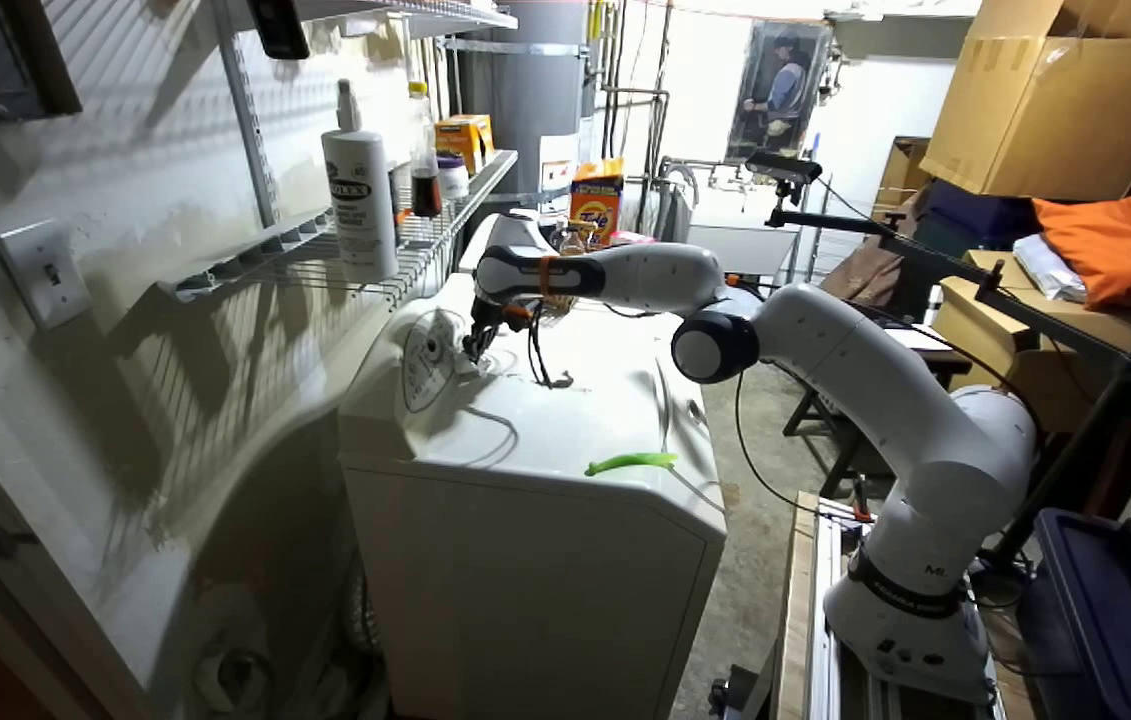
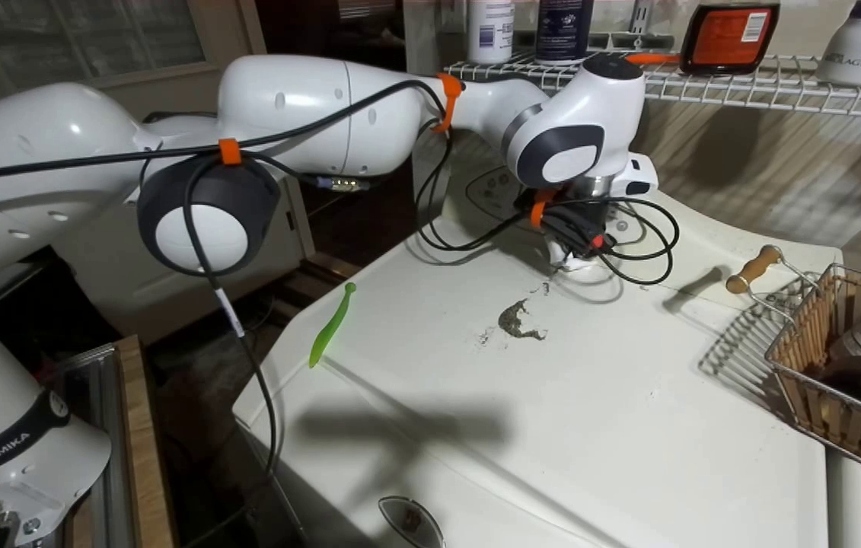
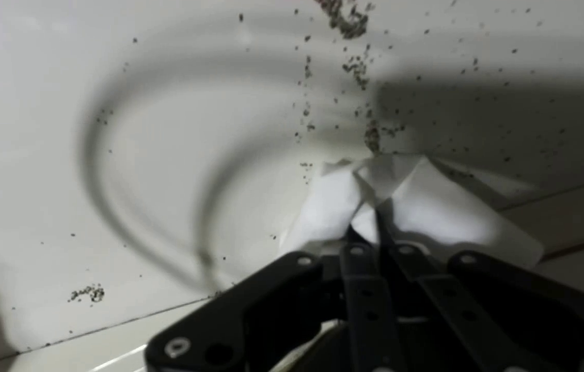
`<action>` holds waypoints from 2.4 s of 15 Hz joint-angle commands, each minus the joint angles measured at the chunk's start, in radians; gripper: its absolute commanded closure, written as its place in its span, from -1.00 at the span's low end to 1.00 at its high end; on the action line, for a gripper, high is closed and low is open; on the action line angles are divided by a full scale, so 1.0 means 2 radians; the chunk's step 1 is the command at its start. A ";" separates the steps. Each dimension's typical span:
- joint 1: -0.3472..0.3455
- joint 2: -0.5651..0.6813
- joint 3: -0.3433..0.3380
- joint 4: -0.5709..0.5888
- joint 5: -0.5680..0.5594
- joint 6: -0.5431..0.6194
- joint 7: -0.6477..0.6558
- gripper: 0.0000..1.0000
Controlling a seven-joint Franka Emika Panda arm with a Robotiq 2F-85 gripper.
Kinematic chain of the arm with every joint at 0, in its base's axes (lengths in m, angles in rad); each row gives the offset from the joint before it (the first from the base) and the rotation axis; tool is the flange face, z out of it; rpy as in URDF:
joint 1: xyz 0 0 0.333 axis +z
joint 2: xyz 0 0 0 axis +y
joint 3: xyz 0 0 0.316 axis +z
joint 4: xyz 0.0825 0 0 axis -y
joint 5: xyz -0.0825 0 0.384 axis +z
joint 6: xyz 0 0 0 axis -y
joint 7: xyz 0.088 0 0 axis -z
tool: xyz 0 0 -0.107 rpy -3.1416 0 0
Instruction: Use the white napkin to wipe the top of the washing machine on the left.
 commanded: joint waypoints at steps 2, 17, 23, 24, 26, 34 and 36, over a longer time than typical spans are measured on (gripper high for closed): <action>-0.019 0.010 0.032 -0.006 0.020 0.017 -0.058 0.98; -0.020 -0.017 -0.027 -0.023 -0.013 -0.163 0.031 0.98; -0.018 -0.020 -0.047 -0.021 -0.015 -0.237 0.055 0.98; -0.017 -0.020 -0.052 -0.021 -0.017 -0.248 0.058 0.98; -0.015 -0.020 -0.060 -0.020 -0.020 -0.269 0.063 0.98; -0.009 -0.015 -0.086 -0.013 -0.029 -0.325 0.061 0.98; -0.010 -0.016 -0.078 -0.009 -0.016 -0.321 0.063 0.98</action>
